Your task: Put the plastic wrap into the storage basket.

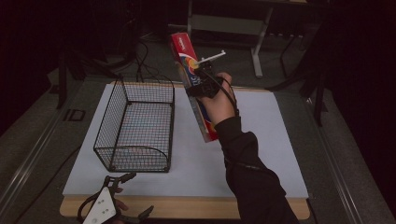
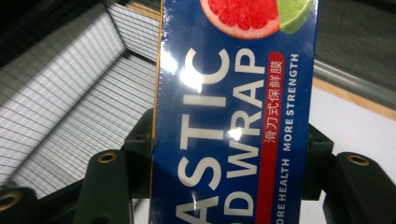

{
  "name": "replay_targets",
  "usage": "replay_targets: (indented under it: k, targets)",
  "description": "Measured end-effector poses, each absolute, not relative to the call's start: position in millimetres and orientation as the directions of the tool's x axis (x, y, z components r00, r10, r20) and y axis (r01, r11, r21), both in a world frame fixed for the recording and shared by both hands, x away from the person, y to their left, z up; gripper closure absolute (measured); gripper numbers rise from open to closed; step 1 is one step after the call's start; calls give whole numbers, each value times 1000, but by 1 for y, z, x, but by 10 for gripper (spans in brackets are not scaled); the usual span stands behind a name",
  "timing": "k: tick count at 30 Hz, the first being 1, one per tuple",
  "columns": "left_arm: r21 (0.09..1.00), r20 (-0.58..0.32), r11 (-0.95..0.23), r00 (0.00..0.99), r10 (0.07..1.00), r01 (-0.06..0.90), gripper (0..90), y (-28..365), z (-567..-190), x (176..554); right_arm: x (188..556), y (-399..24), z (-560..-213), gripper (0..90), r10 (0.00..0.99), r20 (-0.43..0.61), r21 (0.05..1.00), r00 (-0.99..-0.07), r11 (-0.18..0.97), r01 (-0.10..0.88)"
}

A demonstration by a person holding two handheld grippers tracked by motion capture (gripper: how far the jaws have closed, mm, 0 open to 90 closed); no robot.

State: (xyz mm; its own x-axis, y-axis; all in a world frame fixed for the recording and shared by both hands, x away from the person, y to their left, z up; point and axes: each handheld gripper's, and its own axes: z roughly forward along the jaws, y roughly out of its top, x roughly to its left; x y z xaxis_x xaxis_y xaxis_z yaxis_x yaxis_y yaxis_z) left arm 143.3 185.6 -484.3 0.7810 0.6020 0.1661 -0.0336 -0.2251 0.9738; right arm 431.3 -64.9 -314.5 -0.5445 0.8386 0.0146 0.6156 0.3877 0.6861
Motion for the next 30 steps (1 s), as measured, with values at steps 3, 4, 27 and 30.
replay_targets:
  k: [3, 4, 27, 30]
  targets:
    - [974, 166, -225, 780, 604, -33, 2, 186, -484, 143, 425, -53, -311, 400, 826, 2, 704, -563, 399, 588]
    - [975, 163, -222, 780, 604, -32, 2, 186, -484, 143, 423, -47, -310, 400, 817, 6, 715, -577, 399, 573]
    - [971, 174, -237, 779, 603, -33, 2, 188, -484, 141, 412, 44, -315, 400, 776, 31, 806, -630, 354, 476]
    - [973, 170, -230, 778, 604, -34, 2, 189, -484, 141, 412, 51, -316, 400, 774, 39, 809, -633, 347, 474]
